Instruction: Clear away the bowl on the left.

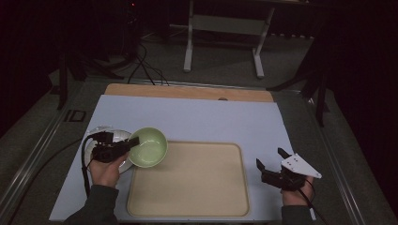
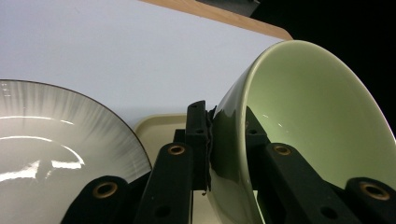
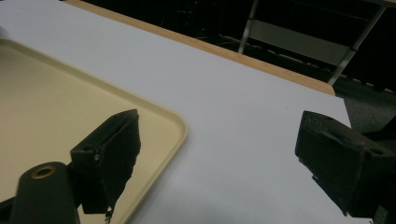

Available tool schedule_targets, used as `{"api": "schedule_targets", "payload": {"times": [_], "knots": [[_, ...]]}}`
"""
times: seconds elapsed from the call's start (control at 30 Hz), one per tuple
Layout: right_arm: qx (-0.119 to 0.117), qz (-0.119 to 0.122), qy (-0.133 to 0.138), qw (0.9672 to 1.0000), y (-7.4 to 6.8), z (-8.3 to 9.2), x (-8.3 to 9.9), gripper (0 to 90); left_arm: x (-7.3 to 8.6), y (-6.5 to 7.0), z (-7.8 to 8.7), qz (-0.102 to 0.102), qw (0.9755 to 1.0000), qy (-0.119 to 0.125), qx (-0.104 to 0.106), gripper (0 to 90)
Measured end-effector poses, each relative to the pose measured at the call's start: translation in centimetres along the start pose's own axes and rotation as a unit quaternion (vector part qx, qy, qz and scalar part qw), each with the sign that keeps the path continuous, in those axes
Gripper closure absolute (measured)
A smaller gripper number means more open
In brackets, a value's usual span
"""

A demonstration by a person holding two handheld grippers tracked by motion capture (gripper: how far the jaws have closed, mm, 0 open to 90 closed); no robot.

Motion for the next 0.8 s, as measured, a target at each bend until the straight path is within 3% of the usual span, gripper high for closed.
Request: {"api": "schedule_targets", "payload": {"times": [0.8], "knots": [[0.000, 0.000, 0.000, 1.0000, 0.0, 0.0, 0.0, 13.6, 0.9, 2.1, -2.0, -0.023, 0.9991, -0.025, 0.024, 80.0]]}}
Point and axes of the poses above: each handheld gripper's, and its own axes: z roughly backward along the jaws, x roughly out of its underside, y roughly to its right, the point moved 4 cm from there along -z, roughly forward along the jaws, and after that the axes turned 5 degrees about x, right-handed, at the moved point
